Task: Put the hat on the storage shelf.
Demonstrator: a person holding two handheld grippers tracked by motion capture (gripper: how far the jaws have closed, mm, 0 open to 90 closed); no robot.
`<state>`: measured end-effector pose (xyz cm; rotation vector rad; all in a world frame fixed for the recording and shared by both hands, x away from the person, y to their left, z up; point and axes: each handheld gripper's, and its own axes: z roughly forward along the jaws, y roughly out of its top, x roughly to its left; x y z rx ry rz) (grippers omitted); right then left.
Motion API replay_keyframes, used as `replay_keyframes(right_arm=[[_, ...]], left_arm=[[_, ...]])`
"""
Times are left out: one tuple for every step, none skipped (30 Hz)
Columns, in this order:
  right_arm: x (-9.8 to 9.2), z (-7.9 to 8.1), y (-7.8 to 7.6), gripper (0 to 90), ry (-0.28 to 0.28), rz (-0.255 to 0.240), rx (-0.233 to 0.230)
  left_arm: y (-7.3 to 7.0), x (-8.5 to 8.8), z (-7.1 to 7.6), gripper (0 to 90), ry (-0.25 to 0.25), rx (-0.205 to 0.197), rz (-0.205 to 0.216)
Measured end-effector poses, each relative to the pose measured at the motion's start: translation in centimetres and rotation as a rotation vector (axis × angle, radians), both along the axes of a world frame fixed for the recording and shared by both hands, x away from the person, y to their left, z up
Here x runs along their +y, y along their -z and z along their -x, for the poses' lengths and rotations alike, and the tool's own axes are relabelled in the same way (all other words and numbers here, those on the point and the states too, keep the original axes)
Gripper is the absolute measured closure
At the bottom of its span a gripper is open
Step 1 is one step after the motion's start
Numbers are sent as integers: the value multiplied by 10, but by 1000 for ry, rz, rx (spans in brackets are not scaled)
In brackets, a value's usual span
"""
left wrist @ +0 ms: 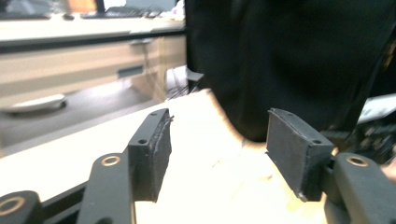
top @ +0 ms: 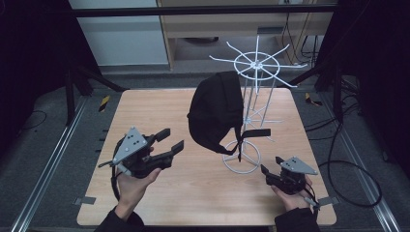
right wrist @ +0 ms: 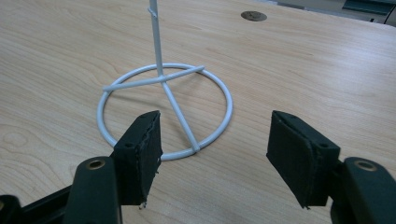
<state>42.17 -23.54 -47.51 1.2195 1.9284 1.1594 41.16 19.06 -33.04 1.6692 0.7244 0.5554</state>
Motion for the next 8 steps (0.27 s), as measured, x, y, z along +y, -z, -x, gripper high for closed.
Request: replay_keyframes(right_arm=[[0, 0, 0, 347, 1, -1, -1], [0, 0, 0, 343, 2, -2, 0], [-1, 0, 0, 339, 4, -2, 0], [-1, 0, 0, 335, 4, -1, -2], [-2, 0, 0, 330, 6, -3, 0], [-2, 0, 1, 326, 7, -5, -1], [-2, 0, 1, 321, 6, -8, 2], [-2, -1, 1, 315, 8, -7, 1]], left_arm=[[8, 8, 1, 375, -16, 16, -21], [13, 12, 1, 366, -28, 28, -28], [23, 20, 1, 363, -48, 50, -41], [31, 26, 0, 361, -66, 69, -45], [37, 31, -1, 358, -78, 88, -42], [45, 37, -2, 354, -91, 115, -41], [59, 45, -4, 349, -114, 144, -56], [65, 48, -5, 347, -128, 158, -65]])
